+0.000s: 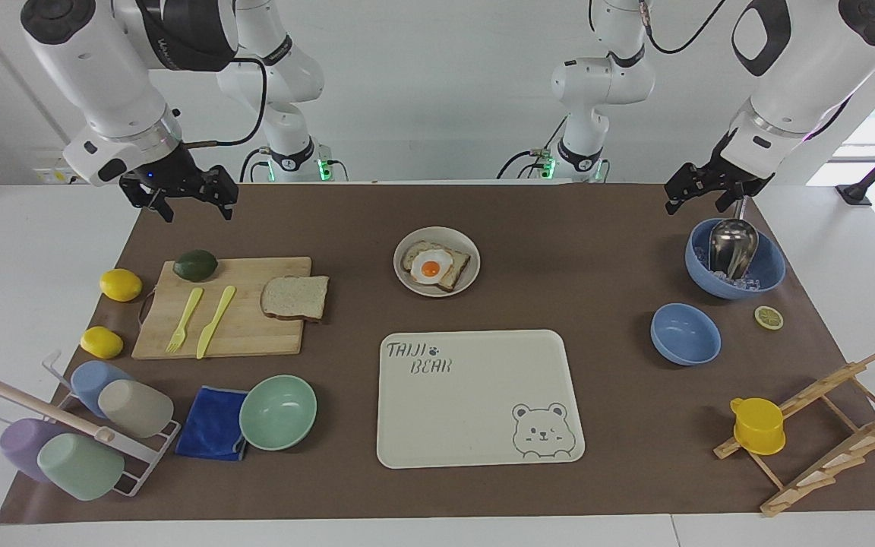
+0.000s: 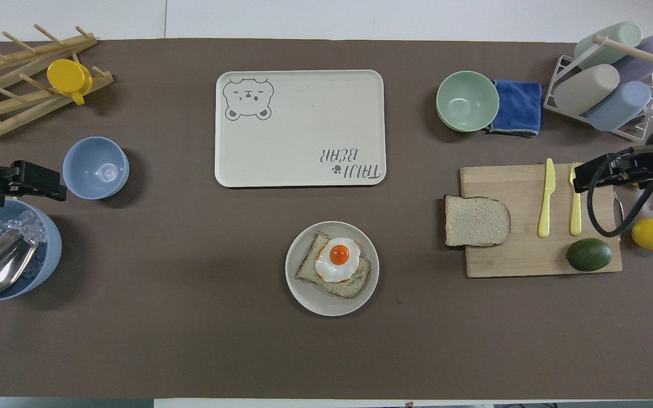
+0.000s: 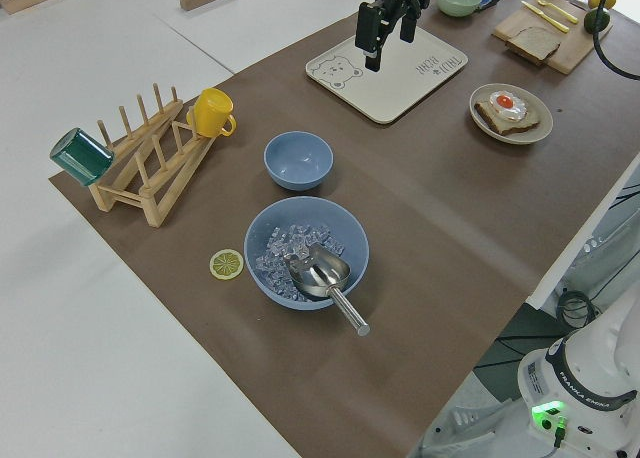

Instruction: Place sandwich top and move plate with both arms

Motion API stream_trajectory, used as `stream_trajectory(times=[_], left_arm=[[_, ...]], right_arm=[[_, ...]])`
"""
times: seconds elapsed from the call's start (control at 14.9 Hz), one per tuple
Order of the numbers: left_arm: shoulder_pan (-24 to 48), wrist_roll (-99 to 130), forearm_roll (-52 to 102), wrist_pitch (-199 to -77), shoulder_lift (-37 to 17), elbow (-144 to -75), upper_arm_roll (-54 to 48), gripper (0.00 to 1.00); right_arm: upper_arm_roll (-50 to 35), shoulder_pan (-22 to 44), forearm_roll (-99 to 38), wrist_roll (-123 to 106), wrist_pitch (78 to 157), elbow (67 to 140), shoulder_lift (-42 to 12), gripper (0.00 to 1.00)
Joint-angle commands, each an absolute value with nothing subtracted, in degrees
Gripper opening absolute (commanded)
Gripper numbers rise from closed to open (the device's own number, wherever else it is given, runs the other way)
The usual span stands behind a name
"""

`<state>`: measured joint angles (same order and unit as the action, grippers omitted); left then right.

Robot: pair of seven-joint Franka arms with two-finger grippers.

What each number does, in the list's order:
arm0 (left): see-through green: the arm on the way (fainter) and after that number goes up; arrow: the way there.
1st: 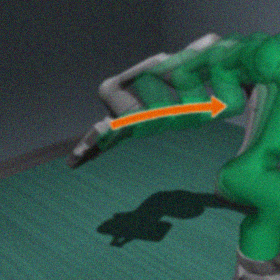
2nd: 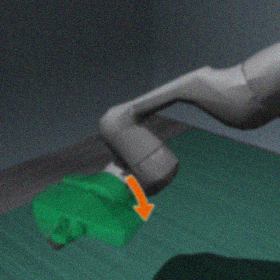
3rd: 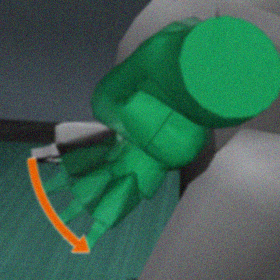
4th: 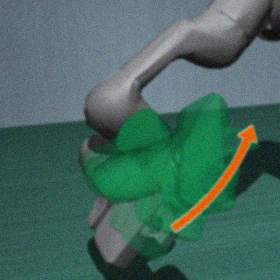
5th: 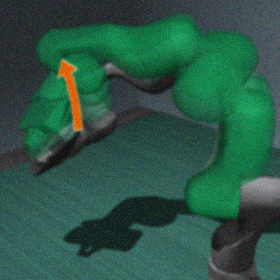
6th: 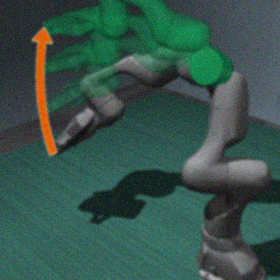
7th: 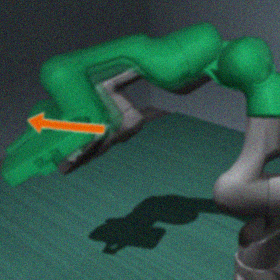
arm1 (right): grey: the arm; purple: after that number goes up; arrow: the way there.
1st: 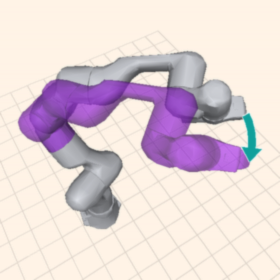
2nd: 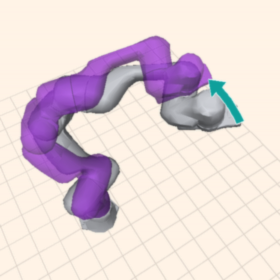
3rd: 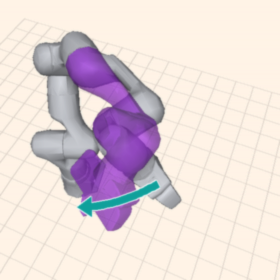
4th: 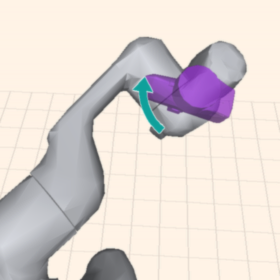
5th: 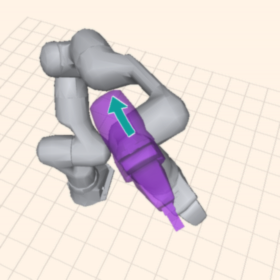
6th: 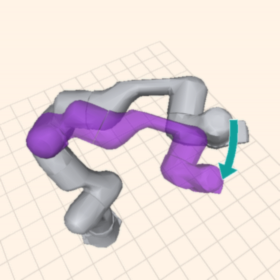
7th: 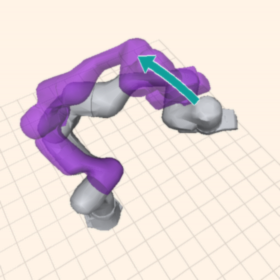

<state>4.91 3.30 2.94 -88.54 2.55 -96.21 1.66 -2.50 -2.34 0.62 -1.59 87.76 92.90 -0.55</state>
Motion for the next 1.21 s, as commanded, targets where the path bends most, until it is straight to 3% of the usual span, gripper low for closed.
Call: stream_trajectory(times=[0.0, 0.87, 1.14], left_arm=[[4.4, 2.9, 1.8, -89.0, 3.3, -96.9, 1.2, 1.00], [4.4, 2.9, 1.8, -89.0, 3.3, -96.9, 1.2, 1.00], [4.4, 2.9, 1.8, -89.0, 3.3, -96.9, 1.2, 1.00]], right_arm=[[-2.7, -2.5, 1.1, -2.1, 87.4, 92.5, -0.5, 1.00], [-3.6, -2.4, 4.9, -1.9, 88.8, 95.6, 0.3, 1.00], [-5.4, 5.6, 15.2, 11.1, 89.6, 97.7, -3.6, 1.00]])
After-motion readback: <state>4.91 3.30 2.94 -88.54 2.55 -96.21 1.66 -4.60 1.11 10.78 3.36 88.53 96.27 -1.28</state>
